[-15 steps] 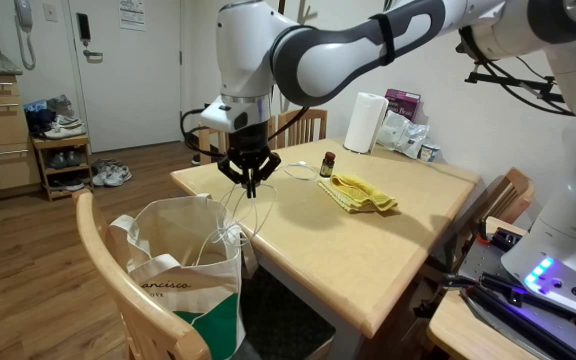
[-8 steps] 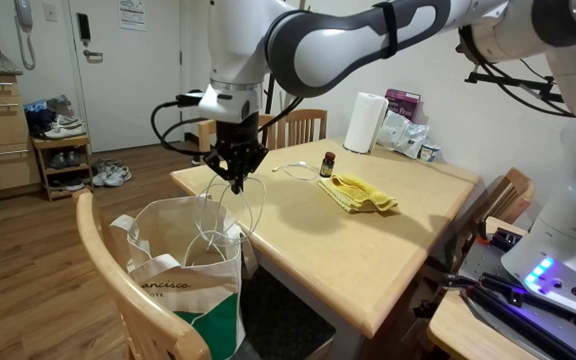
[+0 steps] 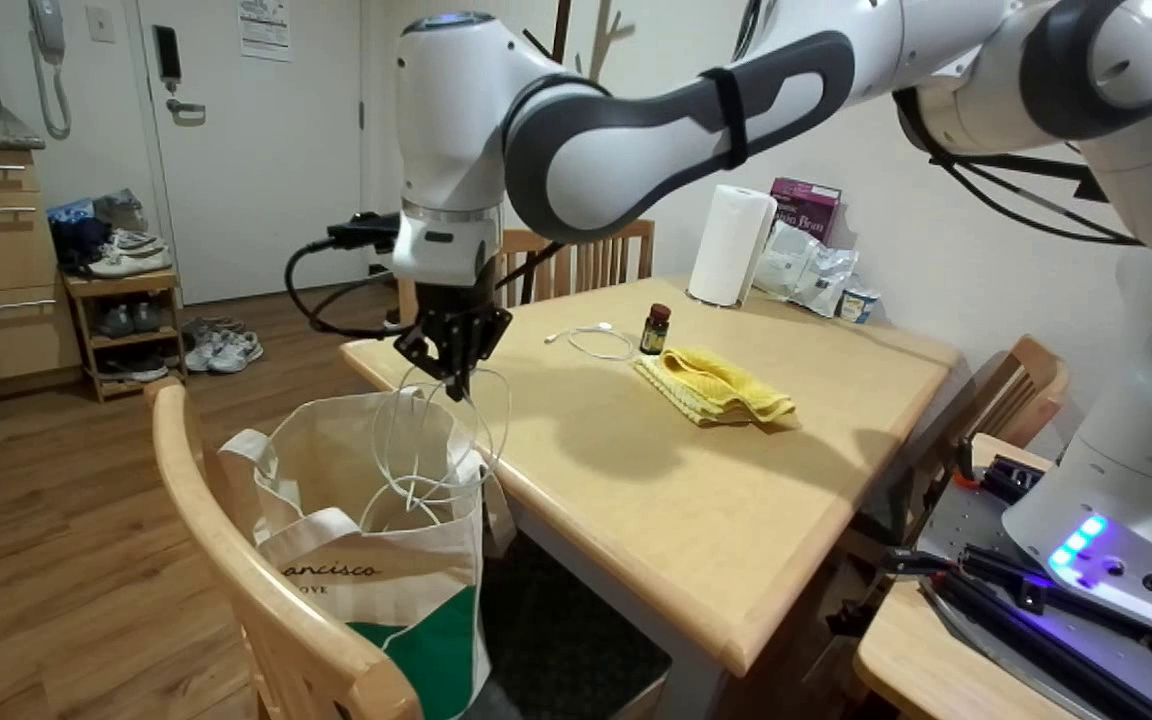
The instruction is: Put the white cable on the left side of the table inside the bag on the chair
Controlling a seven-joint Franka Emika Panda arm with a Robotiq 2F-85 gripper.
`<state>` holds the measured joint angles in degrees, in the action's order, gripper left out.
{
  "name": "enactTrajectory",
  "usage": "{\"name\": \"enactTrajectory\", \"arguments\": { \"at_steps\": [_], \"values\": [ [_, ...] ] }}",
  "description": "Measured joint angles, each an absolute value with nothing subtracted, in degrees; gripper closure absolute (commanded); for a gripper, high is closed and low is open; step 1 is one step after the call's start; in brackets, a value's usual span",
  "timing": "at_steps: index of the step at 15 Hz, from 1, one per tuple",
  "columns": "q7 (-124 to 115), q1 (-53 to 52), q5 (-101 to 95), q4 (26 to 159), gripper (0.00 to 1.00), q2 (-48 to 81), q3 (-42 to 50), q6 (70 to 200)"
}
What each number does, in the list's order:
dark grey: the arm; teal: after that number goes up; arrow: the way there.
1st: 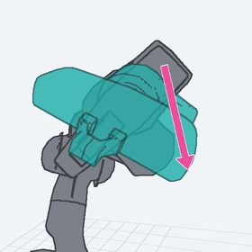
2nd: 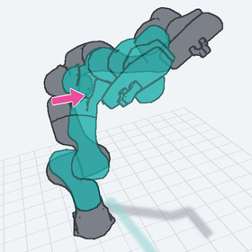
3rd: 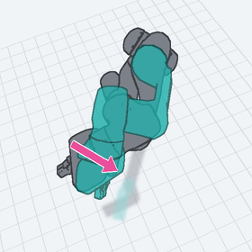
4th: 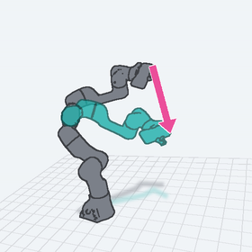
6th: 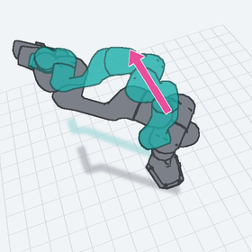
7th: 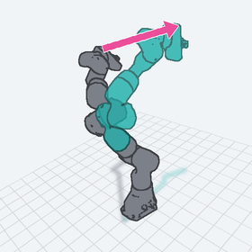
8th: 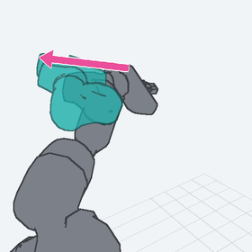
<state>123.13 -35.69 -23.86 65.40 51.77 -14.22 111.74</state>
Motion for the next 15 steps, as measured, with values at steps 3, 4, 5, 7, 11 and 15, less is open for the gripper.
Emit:
{"name": "enactTrajectory", "arguments": {
  "at_steps": [3,4,5,7,11,15],
  "values": [
    [122.94,-37.73,-23.86,61.23,0.97,54.68,-11.72,111.02],
    [122.94,-38.23,-23.86,59.79,0.98,55.57,-11.32,110.98],
    [122.94,-38.73,-23.86,58.46,0.98,56.35,-11.00,110.68],
    [122.97,-39.42,-23.50,55.62,0.97,57.82,-11.06,108.62],
    [123.06,-39.73,-20.46,50.14,0.57,60.02,-11.67,100.81],
    [123.07,-39.00,-15.23,46.78,0.33,60.60,-11.82,95.14]
  ]
}}
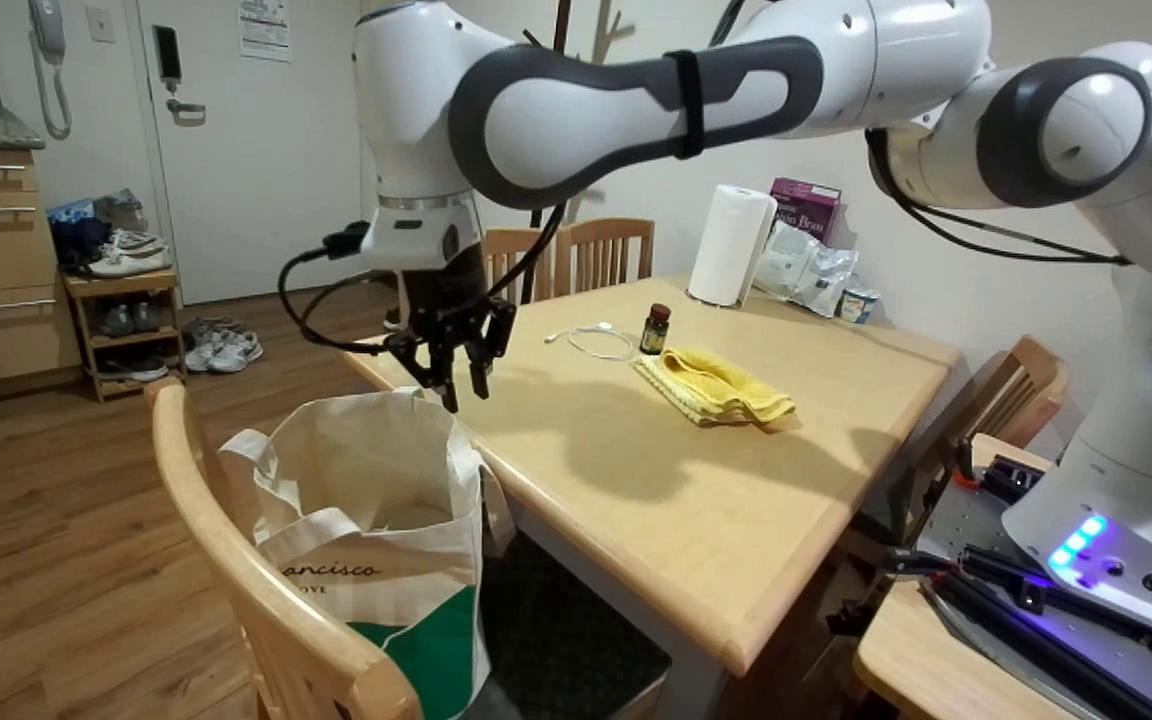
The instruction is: Put the white cable on the left side of the table inside the bag on the chair
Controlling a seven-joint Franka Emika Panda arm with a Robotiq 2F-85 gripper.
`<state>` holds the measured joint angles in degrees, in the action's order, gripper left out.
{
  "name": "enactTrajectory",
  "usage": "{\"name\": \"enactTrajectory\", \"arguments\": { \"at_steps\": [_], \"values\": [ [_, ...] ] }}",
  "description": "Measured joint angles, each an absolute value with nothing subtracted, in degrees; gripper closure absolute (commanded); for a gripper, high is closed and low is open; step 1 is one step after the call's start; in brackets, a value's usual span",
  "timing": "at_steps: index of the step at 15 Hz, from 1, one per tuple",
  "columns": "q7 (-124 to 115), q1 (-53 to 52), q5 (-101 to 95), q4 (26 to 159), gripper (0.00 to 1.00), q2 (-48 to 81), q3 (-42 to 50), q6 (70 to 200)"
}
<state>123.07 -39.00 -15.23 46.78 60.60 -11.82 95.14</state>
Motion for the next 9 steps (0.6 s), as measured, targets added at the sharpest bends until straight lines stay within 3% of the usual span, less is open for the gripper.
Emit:
{"name": "enactTrajectory", "arguments": {
  "at_steps": [5,9],
  "values": [
    [118.61,-38.72,-14.51,42.35,0.01,60.94,-9.07,92.25],
    [112.16,-36.89,-14.51,39.56,0.00,60.30,-4.41,92.25]
  ]
}}
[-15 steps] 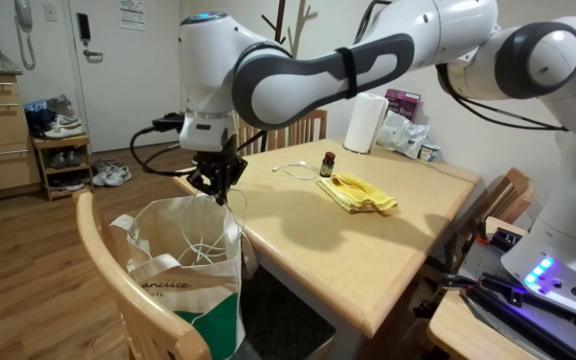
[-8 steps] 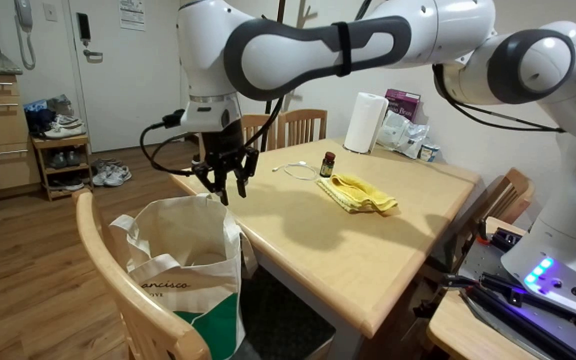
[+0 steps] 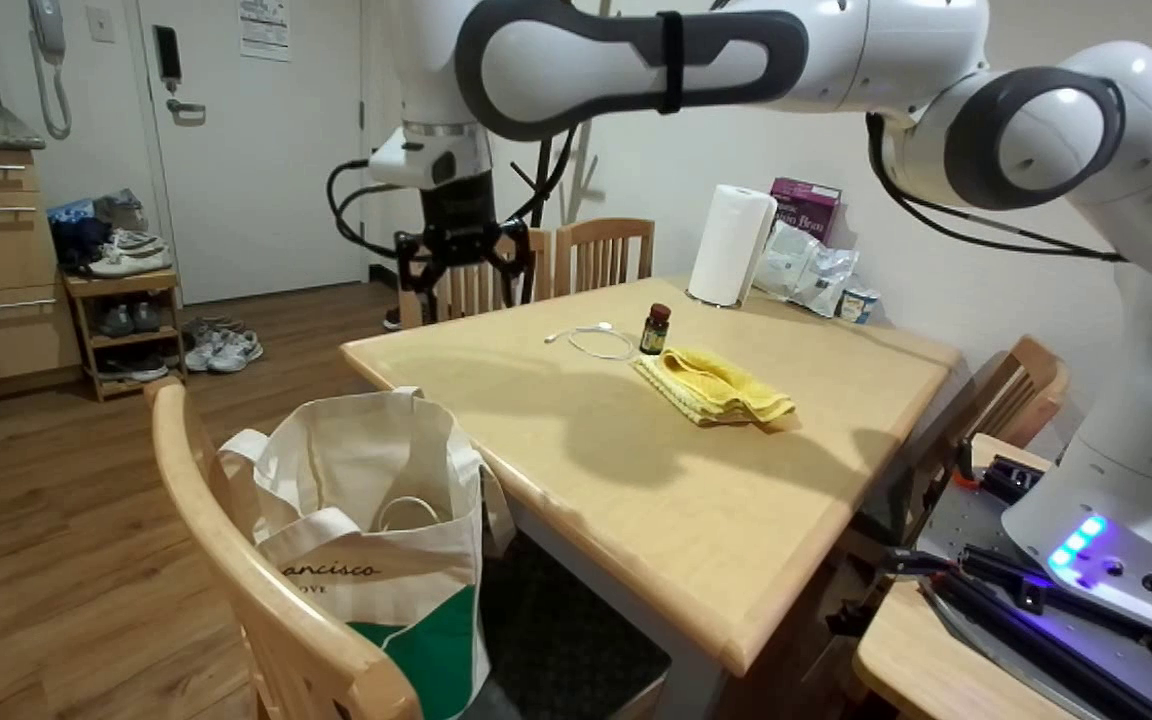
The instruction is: Put the white cable on the left side of the table inside the bag on the chair
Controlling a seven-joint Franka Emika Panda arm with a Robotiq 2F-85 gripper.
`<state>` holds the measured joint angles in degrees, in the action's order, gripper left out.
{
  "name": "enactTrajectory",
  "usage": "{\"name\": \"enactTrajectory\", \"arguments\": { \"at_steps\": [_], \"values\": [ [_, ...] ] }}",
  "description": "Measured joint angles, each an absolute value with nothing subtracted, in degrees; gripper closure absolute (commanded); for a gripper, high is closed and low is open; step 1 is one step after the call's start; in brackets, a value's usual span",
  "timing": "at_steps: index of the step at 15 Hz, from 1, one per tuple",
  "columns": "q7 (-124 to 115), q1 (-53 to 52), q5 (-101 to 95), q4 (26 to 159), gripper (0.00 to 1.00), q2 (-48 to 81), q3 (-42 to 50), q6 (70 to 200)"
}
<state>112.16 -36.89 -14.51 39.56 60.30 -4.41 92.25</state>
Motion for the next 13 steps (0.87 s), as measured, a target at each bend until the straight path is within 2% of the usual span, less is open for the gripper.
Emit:
{"name": "enactTrajectory", "arguments": {
  "at_steps": [6,13],
  "values": [
    [100.63,-32.72,-14.26,40.39,0.00,59.89,-0.37,92.34],
    [98.82,-32.57,-14.25,40.73,0.00,59.89,-0.29,92.34]
  ]
}}
